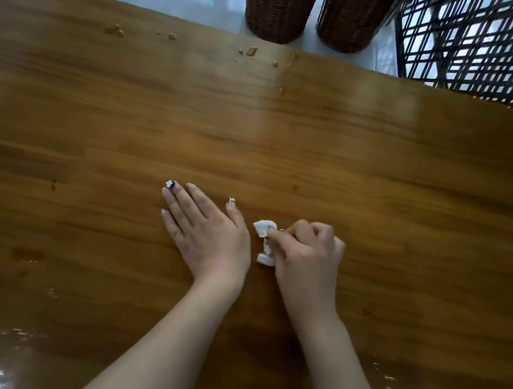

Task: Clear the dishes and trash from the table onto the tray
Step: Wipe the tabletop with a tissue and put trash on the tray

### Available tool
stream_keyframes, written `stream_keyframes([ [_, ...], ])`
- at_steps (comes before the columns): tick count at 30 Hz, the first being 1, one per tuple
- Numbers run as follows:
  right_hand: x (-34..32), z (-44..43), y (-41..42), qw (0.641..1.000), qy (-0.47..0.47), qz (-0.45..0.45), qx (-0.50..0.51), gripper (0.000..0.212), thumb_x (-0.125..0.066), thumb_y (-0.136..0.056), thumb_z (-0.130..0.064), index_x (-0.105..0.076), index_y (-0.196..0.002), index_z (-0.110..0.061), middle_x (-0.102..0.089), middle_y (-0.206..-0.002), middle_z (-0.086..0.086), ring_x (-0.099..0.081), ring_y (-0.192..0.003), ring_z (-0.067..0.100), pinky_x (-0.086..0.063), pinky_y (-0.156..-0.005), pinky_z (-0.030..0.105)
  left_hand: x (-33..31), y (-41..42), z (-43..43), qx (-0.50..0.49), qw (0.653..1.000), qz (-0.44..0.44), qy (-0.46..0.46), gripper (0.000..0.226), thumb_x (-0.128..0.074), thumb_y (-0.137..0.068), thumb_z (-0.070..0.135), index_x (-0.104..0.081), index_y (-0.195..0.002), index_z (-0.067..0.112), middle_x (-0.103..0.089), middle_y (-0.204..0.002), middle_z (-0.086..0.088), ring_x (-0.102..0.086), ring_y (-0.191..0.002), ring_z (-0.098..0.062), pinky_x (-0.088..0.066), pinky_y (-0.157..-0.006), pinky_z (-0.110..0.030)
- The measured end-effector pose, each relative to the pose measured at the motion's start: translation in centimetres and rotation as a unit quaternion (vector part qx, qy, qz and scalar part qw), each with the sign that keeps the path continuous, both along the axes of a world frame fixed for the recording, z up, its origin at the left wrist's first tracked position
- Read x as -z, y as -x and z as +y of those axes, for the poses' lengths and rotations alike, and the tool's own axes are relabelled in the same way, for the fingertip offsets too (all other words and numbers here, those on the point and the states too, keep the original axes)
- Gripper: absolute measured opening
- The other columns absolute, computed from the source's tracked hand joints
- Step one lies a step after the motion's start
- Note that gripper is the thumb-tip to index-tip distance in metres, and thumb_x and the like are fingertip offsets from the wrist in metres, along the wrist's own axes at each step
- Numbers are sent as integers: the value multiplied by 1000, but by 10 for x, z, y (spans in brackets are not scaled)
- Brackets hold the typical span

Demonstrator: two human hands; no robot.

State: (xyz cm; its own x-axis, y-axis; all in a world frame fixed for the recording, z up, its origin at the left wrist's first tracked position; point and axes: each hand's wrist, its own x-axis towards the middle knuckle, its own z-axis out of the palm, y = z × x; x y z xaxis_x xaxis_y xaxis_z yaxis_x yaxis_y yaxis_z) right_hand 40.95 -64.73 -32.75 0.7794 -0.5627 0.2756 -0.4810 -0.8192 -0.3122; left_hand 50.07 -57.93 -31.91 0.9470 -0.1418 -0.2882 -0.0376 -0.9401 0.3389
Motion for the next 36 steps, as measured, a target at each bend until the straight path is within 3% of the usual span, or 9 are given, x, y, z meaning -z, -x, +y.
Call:
stream_keyframes([
  [6,3,-52,-39,1000,-2,10,11,8,-80,-73,-12,-76,-77,-18,-64,-78,0,-54,-83,30,-29,-71,37,8,5,-4,-2,999,-39,-38,75,-19,-99,48,6,-150,-1,12,-158,-19,17,-146,-28,11,-116,-38],
  [8,1,-72,-59,1000,-5,-1,21,2,-74,-77,-14,-76,-76,-15,-63,-79,3,-54,-85,35,-27,-72,37,8,4,-5,-4,998,-41,-44,76,-20,-98,49,6,-150,-1,12,-158,-19,17,-146,-28,12,-116,-38],
  [12,-1,-90,-78,998,-50,33,16,12,-65,-88,-18,-77,-88,-14,-63,-88,5,-49,-96,34,-23,-76,35,9,5,-6,-6,998,-46,-52,76,-20,-98,49,6,-150,1,12,-158,-18,17,-146,-28,11,-117,-38],
  [17,6,-68,-52,999,-2,-13,-38,6,-78,-74,-7,-74,-75,-12,-59,-73,2,-54,-76,31,-30,-65,33,9,5,-7,-4,997,-55,-55,76,-21,-98,48,3,-150,-1,9,-158,-20,14,-146,-30,11,-116,-38],
  [24,1,-88,-103,998,7,31,-57,17,-84,-62,-5,-70,-64,-15,-56,-70,3,-54,-75,33,-29,-67,34,9,5,-7,-5,996,-60,-68,76,-22,-97,48,3,-150,-1,8,-158,-21,13,-146,-30,10,-117,-39],
  [26,-1,-98,-119,999,12,43,-29,9,-75,-77,-7,-74,-78,-17,-58,-82,5,-52,-88,33,-25,-73,35,10,5,-8,-5,996,-62,-68,76,-22,-97,47,2,-150,-2,8,-158,-22,13,-146,-30,9,-117,-39],
  [29,-1,-101,-123,998,-13,65,6,17,-56,-94,-18,-72,-100,-18,-58,-102,4,-45,-106,30,-21,-79,33,11,5,-9,-4,996,-62,-68,76,-22,-97,47,3,-150,-2,8,-158,-22,14,-146,-30,9,-117,-39],
  [34,3,-86,-88,999,8,33,21,6,-69,-84,-13,-73,-80,-14,-60,-83,6,-54,-87,32,-27,-72,36,13,5,-8,-3,996,-66,-67,76,-21,-97,47,2,-150,-2,7,-158,-22,12,-147,-31,9,-117,-40],
  [36,2,-91,-89,999,22,35,17,8,-67,-85,-16,-73,-80,-14,-61,-83,6,-53,-88,33,-26,-73,37,12,5,-7,-2,996,-63,-67,76,-21,-97,48,3,-150,-2,8,-158,-22,13,-146,-31,10,-117,-39],
])
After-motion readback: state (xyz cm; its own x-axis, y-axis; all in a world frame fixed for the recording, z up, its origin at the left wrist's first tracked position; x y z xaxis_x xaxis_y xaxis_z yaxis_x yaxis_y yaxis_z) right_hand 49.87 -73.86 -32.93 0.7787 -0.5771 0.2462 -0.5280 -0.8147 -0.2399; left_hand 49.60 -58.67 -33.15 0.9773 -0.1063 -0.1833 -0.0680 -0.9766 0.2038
